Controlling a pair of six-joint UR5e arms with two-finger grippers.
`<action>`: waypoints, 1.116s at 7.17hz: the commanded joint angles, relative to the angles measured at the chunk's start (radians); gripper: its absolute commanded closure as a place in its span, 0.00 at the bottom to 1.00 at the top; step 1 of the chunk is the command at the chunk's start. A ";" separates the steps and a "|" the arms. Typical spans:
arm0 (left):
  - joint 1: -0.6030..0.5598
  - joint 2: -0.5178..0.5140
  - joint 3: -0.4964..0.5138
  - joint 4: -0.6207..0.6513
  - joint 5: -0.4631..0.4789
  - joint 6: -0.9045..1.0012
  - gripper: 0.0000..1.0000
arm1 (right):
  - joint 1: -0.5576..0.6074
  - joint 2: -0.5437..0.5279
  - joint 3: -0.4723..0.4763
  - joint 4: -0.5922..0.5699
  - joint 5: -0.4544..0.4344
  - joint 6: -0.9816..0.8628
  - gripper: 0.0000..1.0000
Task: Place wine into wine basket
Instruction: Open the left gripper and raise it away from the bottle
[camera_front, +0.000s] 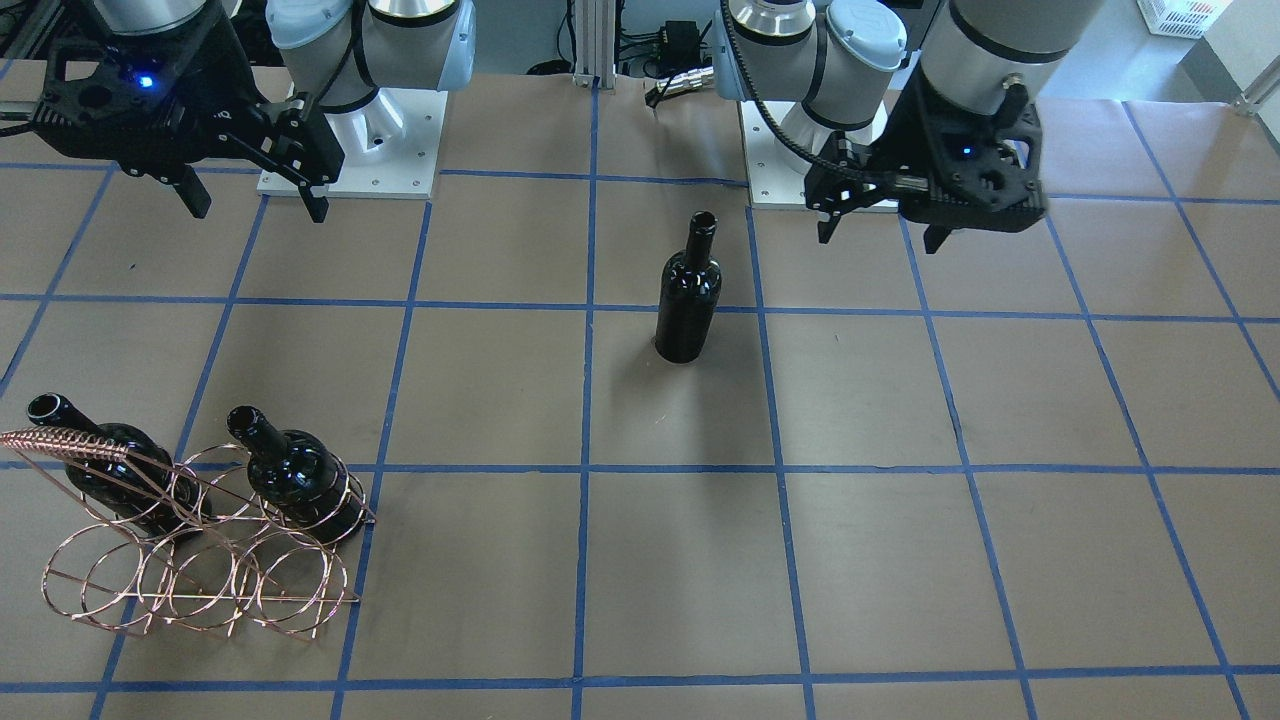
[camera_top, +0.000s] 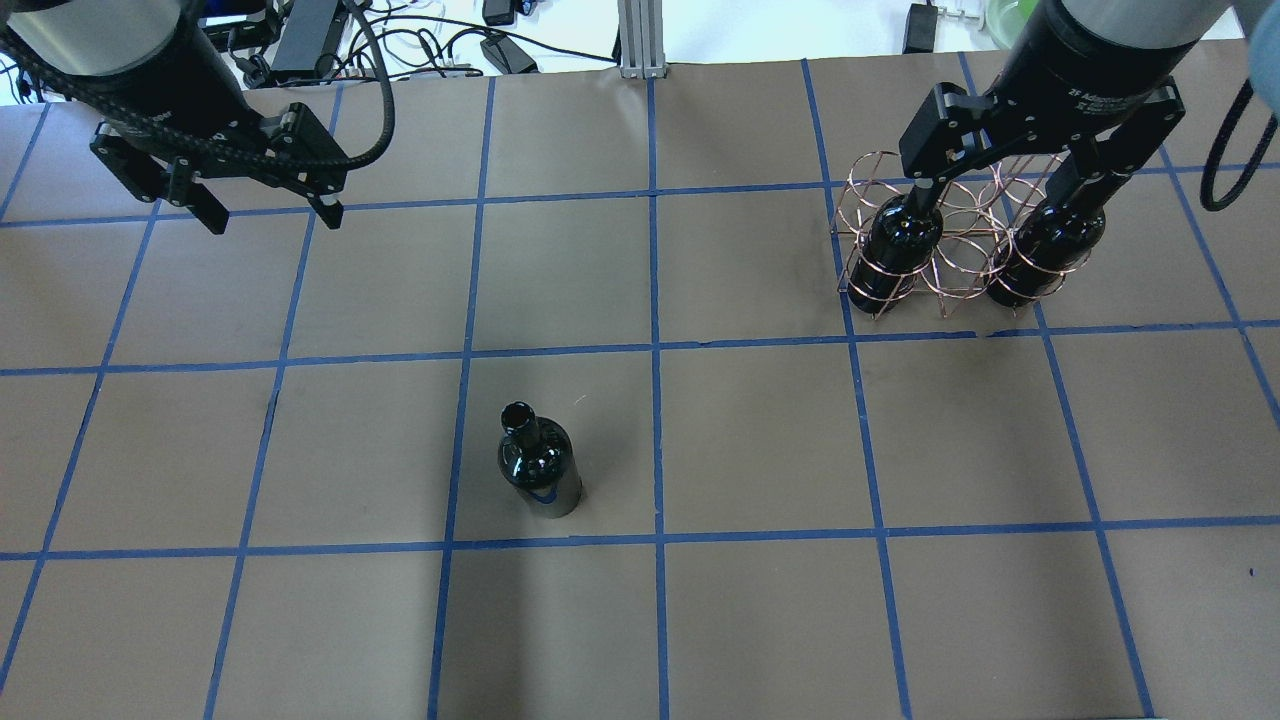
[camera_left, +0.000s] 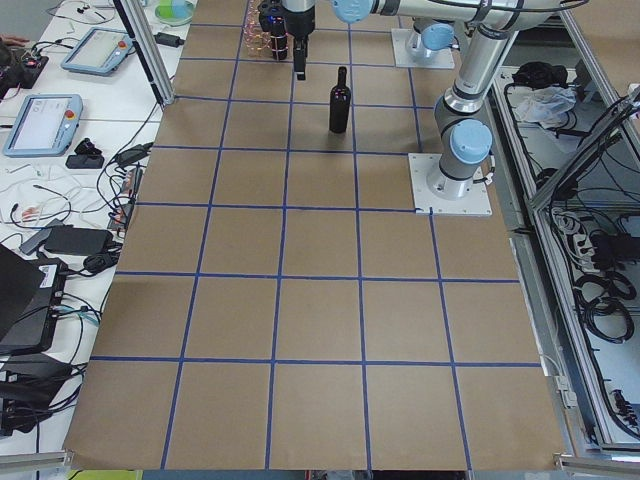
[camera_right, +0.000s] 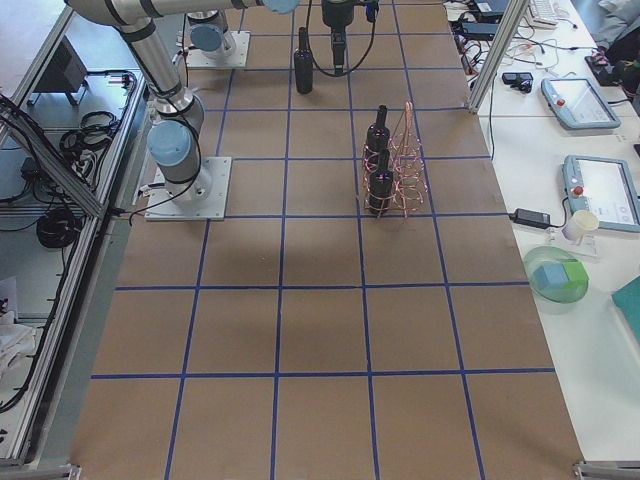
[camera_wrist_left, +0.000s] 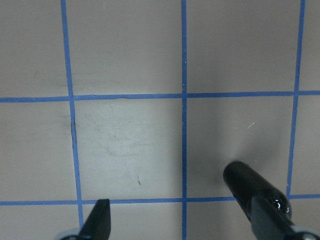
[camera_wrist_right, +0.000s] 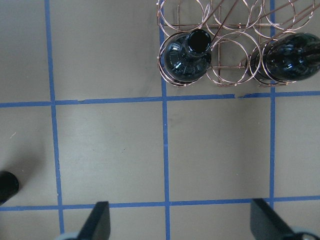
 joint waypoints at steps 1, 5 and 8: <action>0.033 0.000 0.003 0.034 0.003 -0.014 0.00 | 0.005 -0.010 0.003 0.001 0.000 0.003 0.00; 0.040 -0.002 -0.020 0.069 0.015 -0.003 0.00 | 0.005 -0.010 0.002 0.000 0.000 -0.011 0.00; 0.037 -0.002 -0.022 0.068 0.012 -0.003 0.00 | 0.033 -0.008 -0.001 -0.014 0.164 -0.069 0.00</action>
